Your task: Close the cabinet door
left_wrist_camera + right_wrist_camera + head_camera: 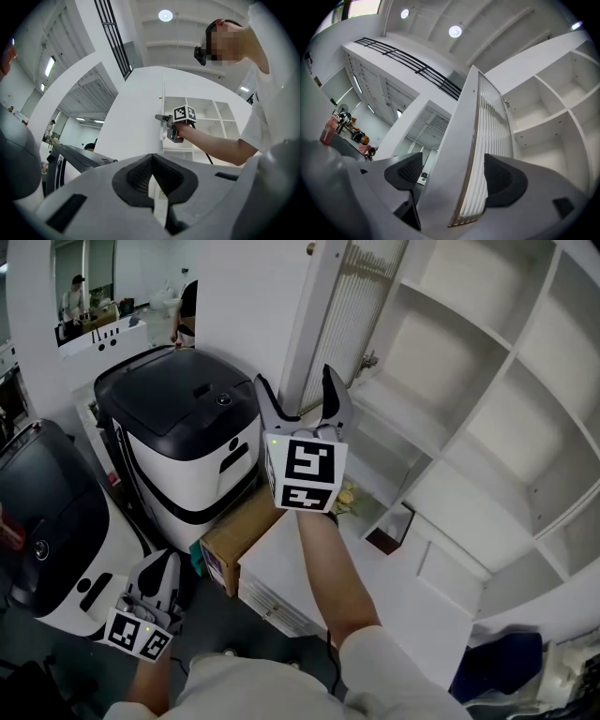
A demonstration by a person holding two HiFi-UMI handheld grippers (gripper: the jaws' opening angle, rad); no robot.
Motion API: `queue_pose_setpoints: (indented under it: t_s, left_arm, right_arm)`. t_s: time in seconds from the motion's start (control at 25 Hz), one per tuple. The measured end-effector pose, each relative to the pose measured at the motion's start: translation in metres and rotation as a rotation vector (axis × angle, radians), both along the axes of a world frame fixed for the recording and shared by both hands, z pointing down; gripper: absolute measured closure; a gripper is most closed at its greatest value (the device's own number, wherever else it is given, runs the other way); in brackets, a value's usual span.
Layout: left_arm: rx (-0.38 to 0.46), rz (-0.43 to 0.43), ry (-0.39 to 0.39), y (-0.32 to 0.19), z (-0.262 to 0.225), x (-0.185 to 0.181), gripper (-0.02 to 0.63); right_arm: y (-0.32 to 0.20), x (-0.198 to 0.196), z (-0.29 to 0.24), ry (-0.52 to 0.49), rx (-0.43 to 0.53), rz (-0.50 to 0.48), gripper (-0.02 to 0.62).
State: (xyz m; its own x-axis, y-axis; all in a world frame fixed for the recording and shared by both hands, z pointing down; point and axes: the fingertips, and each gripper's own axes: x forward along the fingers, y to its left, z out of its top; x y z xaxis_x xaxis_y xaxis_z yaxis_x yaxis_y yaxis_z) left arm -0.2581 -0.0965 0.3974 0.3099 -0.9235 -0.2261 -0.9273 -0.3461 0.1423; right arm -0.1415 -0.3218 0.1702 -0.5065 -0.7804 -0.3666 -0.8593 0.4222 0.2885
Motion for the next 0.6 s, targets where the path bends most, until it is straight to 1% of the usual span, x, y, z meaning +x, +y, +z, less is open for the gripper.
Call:
queue_pose_setpoints:
  t_s: [0.2,0.32,0.4,0.6]
  left_arm:
    - [0.003,-0.004,-0.008,0.000,-0.003,-0.005,0.601]
    - [-0.005,-0.005,-0.010,0.001,-0.001,-0.008,0.601]
    - [-0.008,-0.003,-0.013,0.001,0.000,-0.010,0.601]
    - [-0.008,0.009,-0.018,0.000,0.000,-0.012,0.601]
  right_arm:
    - [-0.008,-0.005,-0.004,0.002,-0.001,0.012,0.219]
    - [-0.014,-0.005,-0.005,0.007,0.007,0.044,0.221]
    - [-0.015,-0.003,-0.005,0.006,0.017,0.062,0.242]
    - [-0.009,0.003,-0.006,-0.017,0.029,0.049,0.259]
